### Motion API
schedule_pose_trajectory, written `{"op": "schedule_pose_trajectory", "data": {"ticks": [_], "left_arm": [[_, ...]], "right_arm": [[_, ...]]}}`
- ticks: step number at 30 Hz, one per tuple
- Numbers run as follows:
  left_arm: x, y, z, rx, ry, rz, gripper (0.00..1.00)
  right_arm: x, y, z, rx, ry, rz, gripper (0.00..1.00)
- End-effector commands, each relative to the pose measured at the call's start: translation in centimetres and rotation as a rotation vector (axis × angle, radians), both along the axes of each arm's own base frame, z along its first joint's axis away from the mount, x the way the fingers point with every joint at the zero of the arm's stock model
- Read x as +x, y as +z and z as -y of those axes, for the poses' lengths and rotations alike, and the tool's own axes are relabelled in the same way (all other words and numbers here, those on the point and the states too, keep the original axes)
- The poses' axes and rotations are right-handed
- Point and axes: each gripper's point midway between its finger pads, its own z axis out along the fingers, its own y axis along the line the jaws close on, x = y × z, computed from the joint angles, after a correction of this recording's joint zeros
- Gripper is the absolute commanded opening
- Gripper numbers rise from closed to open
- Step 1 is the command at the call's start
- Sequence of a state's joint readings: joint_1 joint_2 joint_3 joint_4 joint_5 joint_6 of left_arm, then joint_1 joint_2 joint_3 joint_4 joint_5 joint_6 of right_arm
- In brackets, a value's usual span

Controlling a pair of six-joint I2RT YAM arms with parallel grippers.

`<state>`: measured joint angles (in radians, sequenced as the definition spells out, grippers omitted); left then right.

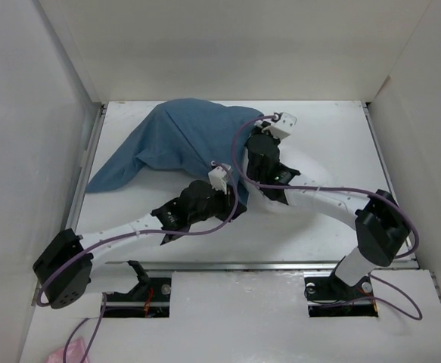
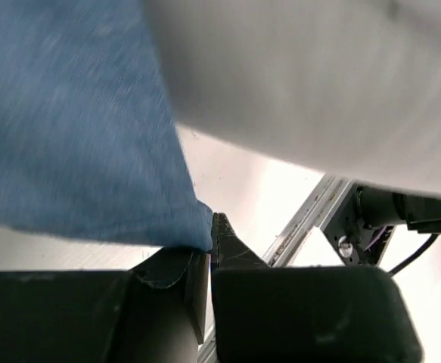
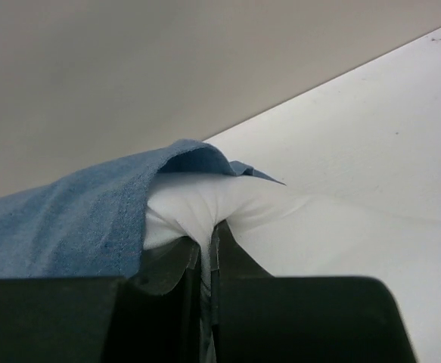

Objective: Put the pillow into the pillowcase

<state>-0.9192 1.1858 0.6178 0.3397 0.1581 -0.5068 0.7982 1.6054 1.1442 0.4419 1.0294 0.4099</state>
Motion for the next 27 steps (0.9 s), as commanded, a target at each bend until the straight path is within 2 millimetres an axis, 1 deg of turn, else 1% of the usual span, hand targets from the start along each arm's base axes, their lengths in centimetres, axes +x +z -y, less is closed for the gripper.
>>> {"op": "schedule_pose_trajectory", "data": {"ticks": [1, 2, 3, 5, 6, 7, 9, 10, 11, 12, 13, 14, 15, 16, 17, 18, 19, 20, 21, 22, 23, 24, 25, 26, 27], "left_arm": [[-3.3, 4.7, 2.6, -0.108, -0.187, 0.007, 0.0], [-2.7, 4.1, 3.0, -0.097, -0.169, 0.005, 0.0], [-2.6, 5.4, 3.9, -0.127, -0.196, 0.019, 0.0], [-3.5, 6.0, 5.2, -0.152, -0.288, 0.004, 0.0], [-4.1, 5.9, 5.9, -0.164, -0.348, 0.006, 0.0], [-6.0, 6.2, 6.1, -0.188, -0.461, -0.016, 0.0], [-7.4, 6.7, 6.0, -0.207, -0.527, -0.006, 0.0], [-6.6, 6.1, 5.7, -0.181, -0.469, -0.01, 0.0], [-6.1, 5.7, 5.3, -0.157, -0.425, -0.016, 0.0], [-5.6, 5.6, 5.0, -0.13, -0.382, -0.026, 0.0], [-5.0, 5.0, 4.3, -0.055, -0.337, -0.048, 0.23], [-3.7, 5.1, 3.6, -0.013, -0.247, -0.039, 0.38], [-3.2, 5.1, 3.1, 0.018, -0.213, -0.033, 0.56], [-3.1, 5.5, 2.1, 0.052, -0.177, -0.042, 0.72], [-2.2, 5.7, 1.4, 0.075, -0.117, -0.027, 1.0], [-2.1, 5.9, 0.8, 0.085, -0.091, -0.021, 1.0], [-2.0, 7.3, 0.0, 0.07, -0.065, 0.003, 1.0], [-2.1, 7.5, -0.8, 0.091, -0.043, 0.0, 1.0], [-1.7, 7.9, -1.6, 0.094, 0.005, 0.009, 1.0], [-1.7, 8.8, -2.1, 0.08, 0.026, 0.016, 1.0], [-1.9, 10.1, -2.9, 0.054, 0.04, 0.04, 1.0], [-1.7, 10.7, -3.7, 0.053, 0.076, 0.057, 1.0], [-1.5, 10.9, -4.4, 0.056, 0.109, 0.059, 1.0], [-1.3, 12.0, -5.1, 0.038, 0.148, 0.069, 1.0], [-0.9, 12.2, -5.9, 0.06, 0.196, 0.063, 1.0]], "right_arm": [[-0.8, 8.2, -0.5, 0.315, -0.052, 0.232, 0.0], [-1.1, 6.4, -1.3, 0.293, -0.024, 0.199, 0.0], [-1.3, 5.3, -2.1, 0.284, 0.01, 0.178, 0.0], [-1.2, 3.3, -3.4, 0.279, 0.071, 0.137, 0.0], [-1.0, 2.2, -3.9, 0.269, 0.087, 0.107, 0.0], [-1.1, 1.9, -4.1, 0.269, 0.097, 0.098, 0.0], [-1.1, 1.5, -5.2, 0.252, 0.158, 0.076, 0.0], [-1.2, 0.9, -5.6, 0.231, 0.184, 0.051, 0.0], [-1.6, 0.7, -5.8, 0.223, 0.212, 0.039, 0.04], [-1.9, 0.5, -6.6, 0.215, 0.268, 0.022, 0.11], [-2.6, 0.3, -6.5, 0.199, 0.3, -0.001, 0.3], [-3.0, 0.6, -6.7, 0.178, 0.329, -0.011, 0.41], [-3.7, 0.4, -7.4, 0.155, 0.398, -0.032, 0.52], [-4.2, 0.5, -7.7, 0.135, 0.439, -0.045, 0.65], [-5.0, 0.8, -7.4, 0.094, 0.472, -0.075, 0.81], [-5.7, 0.6, -7.6, 0.082, 0.51, -0.1, 0.87], [-6.5, 0.9, -8.3, 0.067, 0.578, -0.118, 0.91], [-7.3, 1.5, -8.0, 0.068, 0.603, -0.121, 0.94], [-7.9, 0.8, -7.7, 0.046, 0.614, -0.161, 0.95], [-8.4, 1.0, -7.7, 0.045, 0.639, -0.168, 0.95], [-8.7, 1.0, -7.4, 0.03, 0.639, -0.178, 0.98], [-9.3, 0.8, -6.7, 0.016, 0.637, -0.201, 0.98], [-9.5, 0.7, -6.4, 0.008, 0.636, -0.214, 0.98], [-9.5, 0.6, -5.7, -0.001, 0.608, -0.221, 0.99], [-9.7, 0.7, -4.8, -0.011, 0.583, -0.228, 0.99]]}}
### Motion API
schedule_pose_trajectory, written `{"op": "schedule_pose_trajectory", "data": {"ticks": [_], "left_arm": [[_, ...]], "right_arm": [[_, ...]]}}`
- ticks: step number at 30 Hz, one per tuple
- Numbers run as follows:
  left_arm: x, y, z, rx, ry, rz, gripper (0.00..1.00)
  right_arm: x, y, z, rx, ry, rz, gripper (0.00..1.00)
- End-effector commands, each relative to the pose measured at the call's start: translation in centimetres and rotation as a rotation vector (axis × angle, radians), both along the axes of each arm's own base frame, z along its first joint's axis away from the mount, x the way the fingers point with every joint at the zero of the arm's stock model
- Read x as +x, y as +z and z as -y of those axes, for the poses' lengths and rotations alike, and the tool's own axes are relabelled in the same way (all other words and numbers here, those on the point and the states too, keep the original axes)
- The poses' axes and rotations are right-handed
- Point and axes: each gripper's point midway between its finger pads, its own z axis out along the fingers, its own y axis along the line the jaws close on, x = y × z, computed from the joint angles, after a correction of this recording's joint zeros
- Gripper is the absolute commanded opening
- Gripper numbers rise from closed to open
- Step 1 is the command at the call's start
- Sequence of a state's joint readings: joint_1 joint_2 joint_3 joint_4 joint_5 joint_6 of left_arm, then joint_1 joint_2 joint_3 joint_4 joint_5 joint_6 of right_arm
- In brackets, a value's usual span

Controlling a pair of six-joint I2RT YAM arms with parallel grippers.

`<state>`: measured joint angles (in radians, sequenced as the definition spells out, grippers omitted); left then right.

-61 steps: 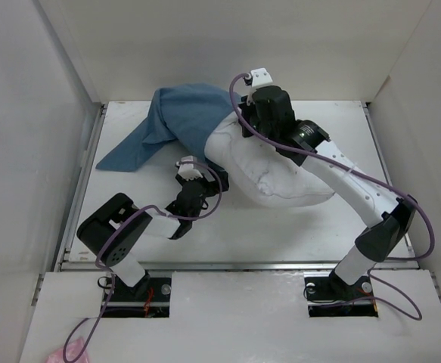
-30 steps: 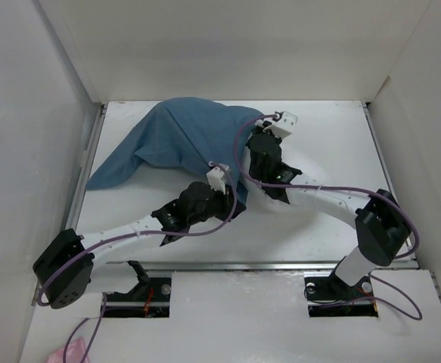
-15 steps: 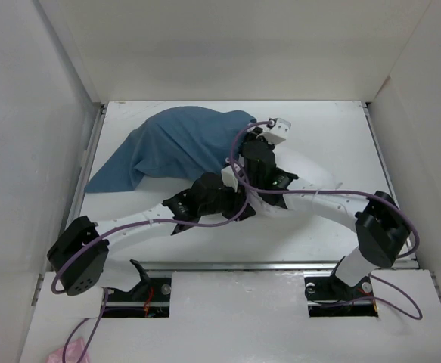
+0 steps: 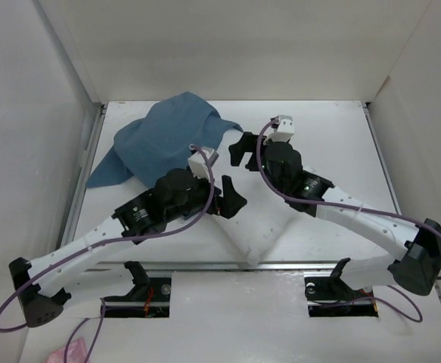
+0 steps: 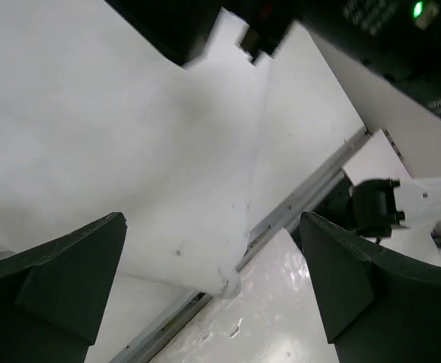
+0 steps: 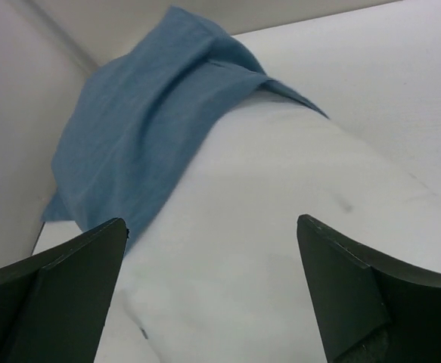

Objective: Put the pillow into the pillowcase

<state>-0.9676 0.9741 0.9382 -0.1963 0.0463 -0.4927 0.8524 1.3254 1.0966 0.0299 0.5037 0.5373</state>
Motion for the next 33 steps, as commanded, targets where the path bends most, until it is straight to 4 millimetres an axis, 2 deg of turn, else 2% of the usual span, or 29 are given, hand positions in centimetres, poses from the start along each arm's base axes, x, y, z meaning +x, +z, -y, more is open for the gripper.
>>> {"op": "schedule_pose_trajectory", "data": {"ticks": [1, 4, 5, 6, 7, 8, 9, 11, 12, 13, 14, 15, 16, 17, 18, 19, 20, 21, 23, 24, 26, 27, 29, 31, 32, 33], "left_arm": [[2.6, 1.9, -4.0, 0.049, 0.253, 0.043, 1.0], [4.6, 1.8, -6.2, 0.106, 0.462, 0.0, 1.0], [6.1, 1.9, -7.8, 0.135, 0.579, 0.014, 1.0], [7.2, 0.6, -7.9, 0.194, 0.633, -0.008, 1.0], [8.2, 1.1, -8.7, 0.213, 0.687, -0.015, 1.0], [8.9, 1.1, -8.9, 0.244, 0.725, 0.0, 1.0], [9.9, 1.0, -9.1, 0.278, 0.75, 0.013, 1.0], [11.9, 0.4, -8.3, 0.373, 0.773, 0.011, 1.0], [12.9, 0.3, -8.5, 0.424, 0.792, 0.025, 1.0], [14.0, -1.3, -7.9, 0.5, 0.806, 0.019, 1.0], [15.0, 0.1, -8.0, 0.509, 0.839, 0.027, 1.0], [16.1, 0.3, -8.6, 0.553, 0.88, 0.05, 1.0], [16.9, 0.3, -8.8, 0.588, 0.902, 0.06, 1.0], [18.0, -1.2, -8.4, 0.654, 0.912, 0.05, 1.0], [19.0, 0.0, -9.0, 0.674, 0.947, 0.068, 1.0], [19.7, -0.2, -8.8, 0.677, 0.956, 0.064, 1.0], [20.3, -1.4, -8.5, 0.756, 0.934, 0.073, 1.0], [21.1, -1.2, -8.7, 0.757, 0.944, 0.075, 1.0], [21.9, -2.0, -8.8, 0.802, 0.935, 0.073, 1.0], [22.5, -2.5, -9.2, 0.82, 0.953, 0.07, 1.0], [23.0, -2.4, -10.3, 0.84, 1.012, 0.071, 1.0], [23.4, -2.3, -11.3, 0.846, 1.05, 0.062, 0.98], [23.7, -2.0, -12.1, 0.848, 1.091, 0.065, 0.93], [24.0, -1.6, -12.5, 0.837, 1.105, 0.064, 0.87], [24.4, -1.4, -12.2, 0.825, 1.103, 0.076, 0.78], [24.5, -1.2, -12.1, 0.834, 1.092, 0.086, 0.74]], "right_arm": [[-1.4, -0.5, 1.5, -0.086, 0.005, -0.044, 0.99], [-0.4, -0.3, 4.3, -0.12, -0.08, -0.041, 0.99], [-0.1, -0.6, 4.6, -0.122, -0.07, -0.055, 1.0], [0.5, -1.3, 5.3, -0.123, -0.045, -0.075, 1.0], [0.8, -2.0, 5.5, -0.128, -0.017, -0.092, 1.0], [1.1, -1.8, 5.6, -0.145, 0.024, -0.077, 1.0], [1.3, -2.7, 5.5, -0.147, 0.09, -0.096, 1.0], [1.3, -2.4, 4.8, -0.207, 0.186, -0.035, 1.0], [1.4, -2.1, 4.7, -0.225, 0.204, -0.008, 1.0], [1.1, -2.3, 4.1, -0.248, 0.255, 0.01, 1.0], [1.2, -2.7, 3.9, -0.268, 0.274, 0.027, 1.0], [1.3, -2.4, 3.7, -0.297, 0.296, 0.06, 1.0], [1.2, -2.9, 3.6, -0.311, 0.315, 0.07, 1.0], [1.4, -3.4, 3.4, -0.313, 0.316, 0.066, 1.0], [1.7, -4.3, 3.3, -0.331, 0.321, 0.06, 1.0], [1.9, -4.4, 3.3, -0.333, 0.312, 0.06, 1.0], [2.0, -4.4, 3.4, -0.335, 0.303, 0.06, 1.0], [2.3, -4.8, 3.2, -0.337, 0.304, 0.056, 1.0], [2.6, -4.4, 3.3, -0.331, 0.29, 0.073, 1.0], [2.5, -5.0, 3.4, -0.336, 0.292, 0.062, 1.0], [2.4, -4.9, 3.4, -0.327, 0.289, 0.08, 1.0], [2.0, -5.7, 3.4, -0.332, 0.305, 0.064, 1.0], [1.8, -5.0, 3.0, -0.321, 0.326, 0.099, 1.0], [1.1, -5.7, 2.4, -0.324, 0.389, 0.096, 1.0], [1.0, -6.0, 2.1, -0.331, 0.409, 0.094, 1.0], [0.7, -6.0, 1.8, -0.337, 0.438, 0.103, 1.0]]}}
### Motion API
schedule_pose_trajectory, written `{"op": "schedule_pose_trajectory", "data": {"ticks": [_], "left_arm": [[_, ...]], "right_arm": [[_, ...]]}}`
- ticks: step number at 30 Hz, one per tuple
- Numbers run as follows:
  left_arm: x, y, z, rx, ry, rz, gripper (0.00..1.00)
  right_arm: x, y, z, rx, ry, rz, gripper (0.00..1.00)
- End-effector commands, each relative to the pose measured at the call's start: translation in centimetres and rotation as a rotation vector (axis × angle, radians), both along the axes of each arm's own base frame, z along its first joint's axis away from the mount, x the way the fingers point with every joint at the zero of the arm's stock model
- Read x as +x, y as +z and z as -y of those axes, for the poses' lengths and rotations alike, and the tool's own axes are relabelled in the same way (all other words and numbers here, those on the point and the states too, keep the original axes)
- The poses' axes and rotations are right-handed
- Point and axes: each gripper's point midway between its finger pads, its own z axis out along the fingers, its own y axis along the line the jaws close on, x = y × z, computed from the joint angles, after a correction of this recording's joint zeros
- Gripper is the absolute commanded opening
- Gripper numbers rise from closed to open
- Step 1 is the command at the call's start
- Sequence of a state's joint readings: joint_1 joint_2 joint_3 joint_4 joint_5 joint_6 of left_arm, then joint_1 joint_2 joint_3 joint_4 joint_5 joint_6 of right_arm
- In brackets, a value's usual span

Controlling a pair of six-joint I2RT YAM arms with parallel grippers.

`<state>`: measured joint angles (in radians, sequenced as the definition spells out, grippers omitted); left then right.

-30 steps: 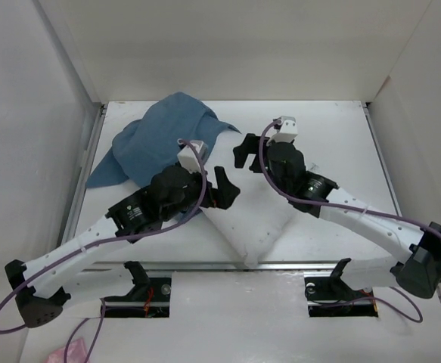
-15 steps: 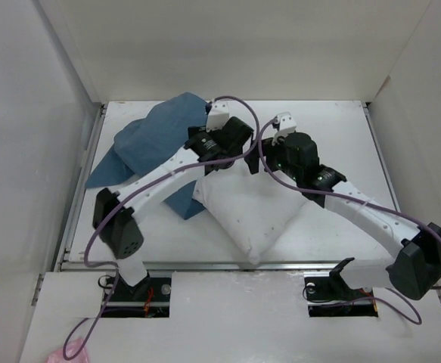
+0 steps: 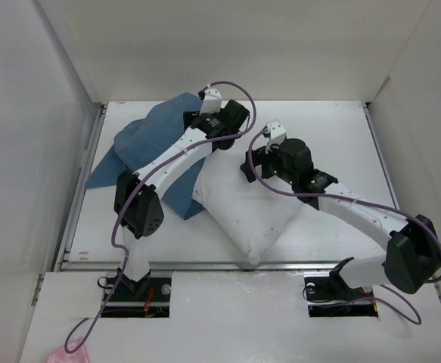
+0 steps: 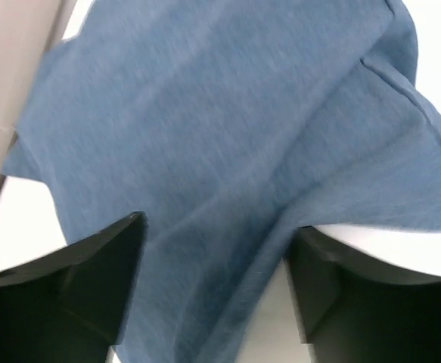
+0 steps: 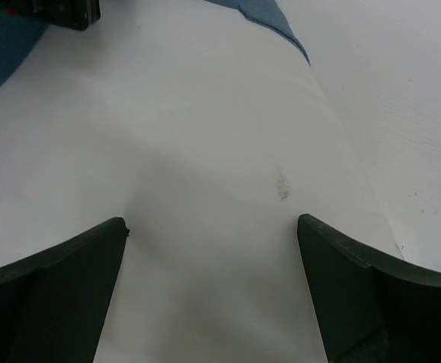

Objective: Put the pillow into the pillowcase

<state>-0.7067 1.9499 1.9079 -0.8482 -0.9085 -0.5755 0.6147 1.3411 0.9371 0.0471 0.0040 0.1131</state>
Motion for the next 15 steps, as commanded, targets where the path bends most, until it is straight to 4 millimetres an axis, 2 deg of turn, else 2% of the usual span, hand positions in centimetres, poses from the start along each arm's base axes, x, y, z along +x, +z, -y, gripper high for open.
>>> {"op": "schedule_pose_trajectory", "data": {"ticks": [1, 2, 5, 6, 8, 9, 11, 12, 13, 14, 15], "left_arm": [[0.5, 2.6, -1.9, 0.044, 0.039, 0.049, 0.65], [0.9, 2.6, -1.3, 0.02, 0.018, 0.055, 0.46], [1.5, 3.1, -0.4, -0.003, -0.021, 0.063, 0.0], [1.7, 2.5, 0.3, -0.024, -0.04, 0.051, 0.0], [1.9, 3.3, 0.3, -0.016, -0.061, 0.067, 0.0], [1.9, 3.8, 0.8, -0.022, -0.081, 0.087, 0.0], [1.5, 4.1, 1.8, -0.042, -0.134, 0.09, 0.0], [1.1, 5.3, 2.4, -0.058, -0.18, 0.12, 0.0], [1.0, 5.4, 3.3, -0.091, -0.235, 0.114, 0.0], [0.6, 5.9, 4.2, -0.116, -0.283, 0.124, 0.0], [0.1, 7.5, 4.5, -0.155, -0.327, 0.153, 0.0]], "right_arm": [[-0.4, 2.1, -1.8, 0.043, 0.114, 0.078, 1.0], [-0.3, 1.9, -2.4, 0.033, 0.129, 0.085, 1.0], [0.1, 2.0, -4.1, 0.037, 0.178, 0.086, 1.0], [0.5, 2.5, -4.7, 0.054, 0.192, 0.106, 1.0], [0.5, 3.0, -6.8, 0.072, 0.253, 0.11, 1.0], [1.3, 1.4, -7.6, 0.059, 0.262, 0.081, 1.0], [1.7, 0.5, -9.2, 0.063, 0.289, 0.058, 1.0], [1.9, -1.5, -10.2, 0.05, 0.309, 0.028, 1.0], [2.7, -1.2, -10.9, 0.078, 0.304, 0.045, 0.86], [3.1, -2.1, -11.1, 0.083, 0.291, 0.03, 0.75], [4.1, -1.7, -11.4, 0.098, 0.26, 0.039, 0.62]]}}
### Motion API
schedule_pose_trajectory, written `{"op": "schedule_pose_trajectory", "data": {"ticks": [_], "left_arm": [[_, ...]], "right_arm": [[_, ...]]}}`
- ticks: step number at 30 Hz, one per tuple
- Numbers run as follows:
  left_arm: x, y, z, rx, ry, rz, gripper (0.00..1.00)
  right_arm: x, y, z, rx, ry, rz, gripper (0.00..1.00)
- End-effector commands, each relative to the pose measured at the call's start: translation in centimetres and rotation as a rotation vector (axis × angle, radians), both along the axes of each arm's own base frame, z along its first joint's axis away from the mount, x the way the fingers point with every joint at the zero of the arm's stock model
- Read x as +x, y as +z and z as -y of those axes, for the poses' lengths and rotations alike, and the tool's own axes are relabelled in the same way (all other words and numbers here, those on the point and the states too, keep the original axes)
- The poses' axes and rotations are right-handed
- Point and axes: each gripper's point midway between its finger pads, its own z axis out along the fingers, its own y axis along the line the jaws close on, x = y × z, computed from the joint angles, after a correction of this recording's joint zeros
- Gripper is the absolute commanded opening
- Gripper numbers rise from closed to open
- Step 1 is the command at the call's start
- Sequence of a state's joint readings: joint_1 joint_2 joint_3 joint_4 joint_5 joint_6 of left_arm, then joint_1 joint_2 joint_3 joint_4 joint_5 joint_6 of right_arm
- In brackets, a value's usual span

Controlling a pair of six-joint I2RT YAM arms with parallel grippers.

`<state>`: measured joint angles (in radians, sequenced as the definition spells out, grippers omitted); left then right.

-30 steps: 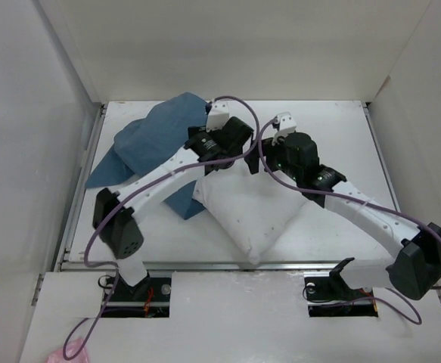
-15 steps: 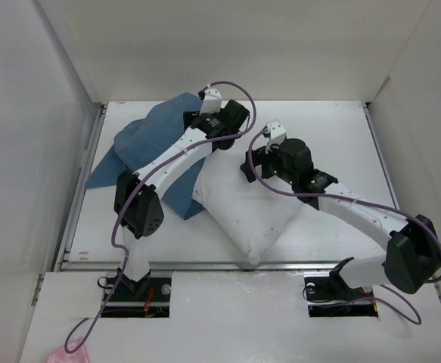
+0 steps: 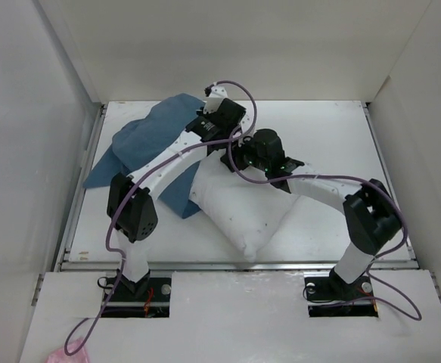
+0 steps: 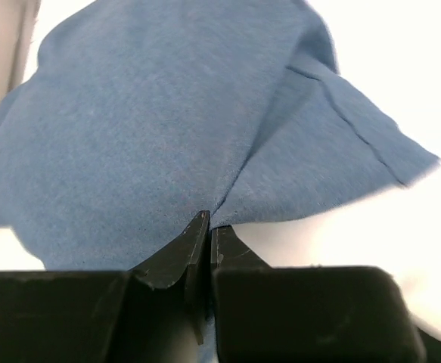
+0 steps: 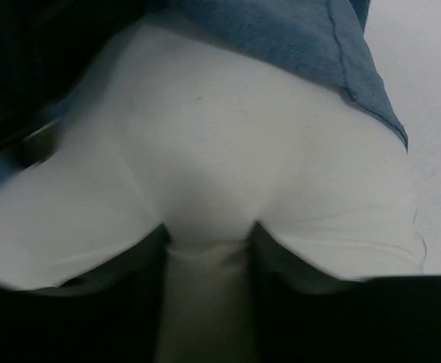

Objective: Put the pillow into the pillowcase

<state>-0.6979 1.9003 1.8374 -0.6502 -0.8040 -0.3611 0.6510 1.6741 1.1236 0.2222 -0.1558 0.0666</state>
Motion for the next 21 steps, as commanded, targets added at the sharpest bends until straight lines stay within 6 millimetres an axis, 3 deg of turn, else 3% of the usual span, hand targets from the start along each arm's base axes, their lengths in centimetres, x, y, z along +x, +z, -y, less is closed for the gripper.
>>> {"op": "schedule_pose_trajectory", "data": {"ticks": [1, 2, 3, 4, 5, 6, 7, 8, 10, 11, 12, 16, 17, 18, 19, 21], "left_arm": [[-1.5, 7.0, 3.9, -0.175, -0.228, 0.142, 0.0], [-1.9, 7.4, 4.5, -0.206, -0.275, 0.141, 0.0], [-2.4, 8.1, 5.1, -0.216, -0.304, 0.156, 0.0], [-3.3, 9.3, 5.6, -0.232, -0.331, 0.186, 0.0], [-4.0, 9.8, 6.2, -0.244, -0.368, 0.187, 0.0], [-4.4, 10.1, 6.7, -0.252, -0.403, 0.191, 0.0], [-4.9, 11.2, 7.0, -0.284, -0.432, 0.207, 0.0], [-5.5, 11.5, 7.9, -0.299, -0.481, 0.211, 0.0], [-7.1, 12.6, 10.6, -0.359, -0.61, 0.213, 0.0], [-7.3, 12.8, 11.2, -0.377, -0.639, 0.211, 0.0], [-8.3, 12.9, 12.7, -0.401, -0.718, 0.196, 0.0], [-9.9, 12.5, 15.0, -0.446, -0.779, 0.168, 0.0], [-10.5, 12.3, 15.5, -0.462, -0.797, 0.149, 0.0], [-11.4, 11.1, 16.7, -0.47, -0.83, 0.112, 0.0], [-12.7, 10.6, 18.0, -0.51, -0.882, 0.079, 0.0], [-15.0, 10.5, 19.4, -0.569, -0.956, 0.054, 0.0]], "right_arm": [[1.0, -0.1, -3.3, 0.085, 0.02, 0.004, 0.35], [1.6, 0.7, -3.3, 0.129, -0.028, 0.003, 0.03], [2.7, 1.5, -2.3, 0.164, -0.12, 0.029, 0.0], [2.1, 0.9, -1.9, 0.183, -0.124, 0.028, 0.0], [1.9, 5.0, -1.7, 0.276, -0.115, 0.129, 0.0], [1.4, 6.6, -1.4, 0.327, -0.113, 0.166, 0.0], [0.6, 6.7, -0.8, 0.357, -0.113, 0.175, 0.0], [-0.1, 10.8, 0.0, 0.458, -0.119, 0.263, 0.0], [-1.6, 13.2, 1.1, 0.543, -0.111, 0.309, 0.0], [-2.0, 13.4, 1.1, 0.575, -0.1, 0.309, 0.0], [-3.0, 15.9, 1.8, 0.655, -0.087, 0.362, 0.0], [-3.9, 16.8, 2.1, 0.756, -0.072, 0.354, 0.0], [-3.9, 16.2, 2.3, 0.775, -0.081, 0.343, 0.0], [-3.8, 15.6, 2.1, 0.792, -0.078, 0.338, 0.0], [-4.1, 17.1, 2.6, 0.879, -0.078, 0.355, 0.0], [-3.6, 17.0, 3.2, 0.924, -0.118, 0.354, 0.0]]}}
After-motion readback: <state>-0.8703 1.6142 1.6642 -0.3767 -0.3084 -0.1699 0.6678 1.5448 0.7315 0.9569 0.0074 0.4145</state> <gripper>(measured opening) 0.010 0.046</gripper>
